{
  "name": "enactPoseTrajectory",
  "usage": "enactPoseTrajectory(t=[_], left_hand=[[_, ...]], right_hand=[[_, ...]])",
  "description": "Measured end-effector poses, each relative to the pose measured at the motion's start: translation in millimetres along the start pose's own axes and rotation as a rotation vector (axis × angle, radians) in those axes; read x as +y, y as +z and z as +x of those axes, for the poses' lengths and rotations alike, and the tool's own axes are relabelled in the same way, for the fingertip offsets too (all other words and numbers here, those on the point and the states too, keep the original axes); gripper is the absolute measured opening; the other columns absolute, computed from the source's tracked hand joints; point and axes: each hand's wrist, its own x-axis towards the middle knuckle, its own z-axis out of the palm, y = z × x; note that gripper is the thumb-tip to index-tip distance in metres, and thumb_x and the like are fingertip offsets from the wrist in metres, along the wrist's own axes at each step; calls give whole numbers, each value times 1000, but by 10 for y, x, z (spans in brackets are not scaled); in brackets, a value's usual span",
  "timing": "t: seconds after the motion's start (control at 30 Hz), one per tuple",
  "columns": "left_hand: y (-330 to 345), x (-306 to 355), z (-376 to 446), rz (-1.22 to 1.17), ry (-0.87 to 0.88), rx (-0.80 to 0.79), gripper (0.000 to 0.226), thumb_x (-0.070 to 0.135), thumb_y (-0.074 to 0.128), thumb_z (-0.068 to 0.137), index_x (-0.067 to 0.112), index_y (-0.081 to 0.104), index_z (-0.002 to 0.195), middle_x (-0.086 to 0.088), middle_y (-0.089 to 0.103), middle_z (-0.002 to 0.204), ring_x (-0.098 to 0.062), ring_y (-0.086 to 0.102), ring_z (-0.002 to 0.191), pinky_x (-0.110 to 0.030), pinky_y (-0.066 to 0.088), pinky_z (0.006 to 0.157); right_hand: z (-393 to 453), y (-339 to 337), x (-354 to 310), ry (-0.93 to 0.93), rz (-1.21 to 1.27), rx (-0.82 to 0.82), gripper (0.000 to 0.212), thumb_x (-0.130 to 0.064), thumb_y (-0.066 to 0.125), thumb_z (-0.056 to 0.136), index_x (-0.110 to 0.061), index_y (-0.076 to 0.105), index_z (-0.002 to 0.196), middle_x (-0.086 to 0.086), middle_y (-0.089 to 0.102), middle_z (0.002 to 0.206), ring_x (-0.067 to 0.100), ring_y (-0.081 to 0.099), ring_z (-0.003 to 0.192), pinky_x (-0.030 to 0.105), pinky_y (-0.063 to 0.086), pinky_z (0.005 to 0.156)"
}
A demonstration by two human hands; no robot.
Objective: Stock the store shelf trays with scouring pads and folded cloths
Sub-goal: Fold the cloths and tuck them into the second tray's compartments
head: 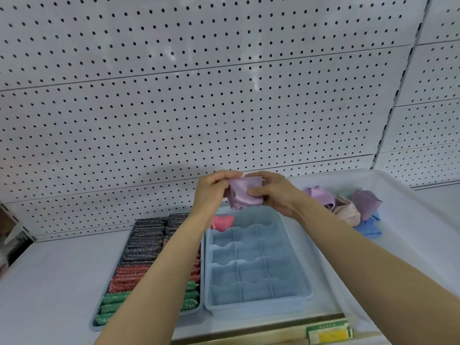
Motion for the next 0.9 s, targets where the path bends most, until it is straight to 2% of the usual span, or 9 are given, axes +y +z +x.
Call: enactPoseTrajectory(t=[0.07,0.13,0.27,0.37,0.47,0.63,0.7,0.77,0.9], left_hand=[[-45,-78,50,-3,-55,-73,25,16,63,88,24,70,110,-4,71,106,-22,67,96,-39,55,88],[-91,-222,125,201,-27,-116,38,26,79,74,28,67,111,-1,70,104,-19,67,96,-37,56,88],[-61,-462,236,542,21,-73,23,12,77,70,25,71,88,1,72,80,-21,67,80,-35,53,77],[-22,-601,323,638,11,-88,22,14,74,71,24,73,90,4,69,77,-16,63,76,-23,47,64],[25,-730,398,643,-24,-137,19,11,70,72,24,71,85,-2,68,75,-16,58,66,-23,43,53],[-82,-1045,445,786,-45,-231,36,7,68,70,24,71,102,-2,71,90,-24,67,75,-33,56,64],[-140,-1182,452,939,12,-255,26,14,70,73,24,68,97,-3,70,96,-28,65,88,-31,52,71],[-142,-1316,469,1090,72,-257,32,17,67,79,22,65,111,-3,68,107,-27,61,99,-33,46,78],[-54,-1456,560,1175,120,-230,33,23,64,84,26,62,116,0,66,113,-23,58,104,-32,43,83]], right_hand=[[39,33,70,-44,15,60,38,18,57,77,-1,61,110,13,62,94,26,59,85,37,53,76],[89,31,145,-75,7,105,38,20,58,75,-7,62,102,10,63,87,22,59,80,32,53,70],[174,-3,292,-114,-437,145,34,4,71,70,-11,65,100,4,64,87,14,57,76,20,48,64],[310,-31,432,-182,-836,128,35,-26,83,64,-22,66,95,-4,66,87,9,58,76,22,46,68],[478,-33,591,-147,-1028,90,26,-28,79,69,-23,67,91,-4,67,80,13,59,75,30,49,71],[697,-62,829,13,-1241,130,16,-10,60,76,-19,66,88,6,69,87,27,62,85,31,47,66],[762,-45,923,33,-1267,115,16,-13,61,77,-22,65,90,5,68,89,27,62,87,28,41,63],[821,1,1014,27,-1293,70,19,-12,61,75,-20,64,92,8,68,91,28,61,89,28,41,65],[921,48,1111,81,-1382,-36,22,-13,64,78,-18,61,99,10,69,96,29,62,92,29,45,69]])
